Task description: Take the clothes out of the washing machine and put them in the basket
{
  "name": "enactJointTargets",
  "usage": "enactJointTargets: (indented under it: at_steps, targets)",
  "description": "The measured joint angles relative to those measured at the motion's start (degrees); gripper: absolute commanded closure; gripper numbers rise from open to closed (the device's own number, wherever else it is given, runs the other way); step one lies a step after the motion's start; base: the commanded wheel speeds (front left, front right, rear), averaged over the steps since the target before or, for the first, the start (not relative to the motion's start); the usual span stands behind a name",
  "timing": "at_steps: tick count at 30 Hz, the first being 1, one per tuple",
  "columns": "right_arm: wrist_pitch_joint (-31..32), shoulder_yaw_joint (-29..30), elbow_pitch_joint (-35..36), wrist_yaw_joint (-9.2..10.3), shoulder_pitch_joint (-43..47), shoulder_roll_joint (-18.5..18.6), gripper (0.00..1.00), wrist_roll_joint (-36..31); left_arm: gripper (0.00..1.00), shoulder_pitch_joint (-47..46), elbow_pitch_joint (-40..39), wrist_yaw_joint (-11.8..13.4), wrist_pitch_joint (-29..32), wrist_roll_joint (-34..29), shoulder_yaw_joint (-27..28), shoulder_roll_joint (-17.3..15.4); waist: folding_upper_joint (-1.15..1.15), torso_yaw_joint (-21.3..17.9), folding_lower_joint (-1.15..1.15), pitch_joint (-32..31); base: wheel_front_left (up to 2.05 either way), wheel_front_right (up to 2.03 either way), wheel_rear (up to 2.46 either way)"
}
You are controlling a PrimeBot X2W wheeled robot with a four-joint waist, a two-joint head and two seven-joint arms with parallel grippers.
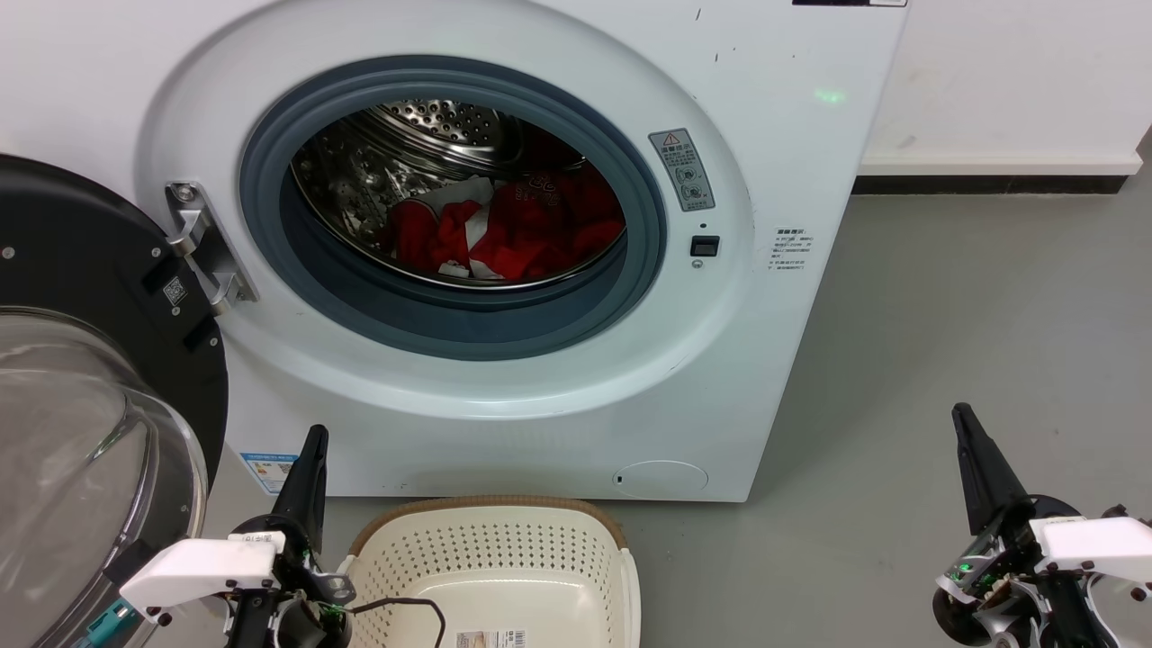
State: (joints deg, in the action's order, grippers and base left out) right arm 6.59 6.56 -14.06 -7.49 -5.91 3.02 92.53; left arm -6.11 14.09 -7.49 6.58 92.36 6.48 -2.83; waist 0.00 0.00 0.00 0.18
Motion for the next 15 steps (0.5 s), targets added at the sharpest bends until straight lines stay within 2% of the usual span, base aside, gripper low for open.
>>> enactJointTargets:
  at_steps: [15]
  targets:
    - [0.0,0.0,0.0,0.00,0.0,0.0,1.00,0.0,1.00,0.0,0.0,0.0,0.0,0.0,0.0,0.0,0.00,0.0,0.00,0.0,0.00,0.00,0.00]
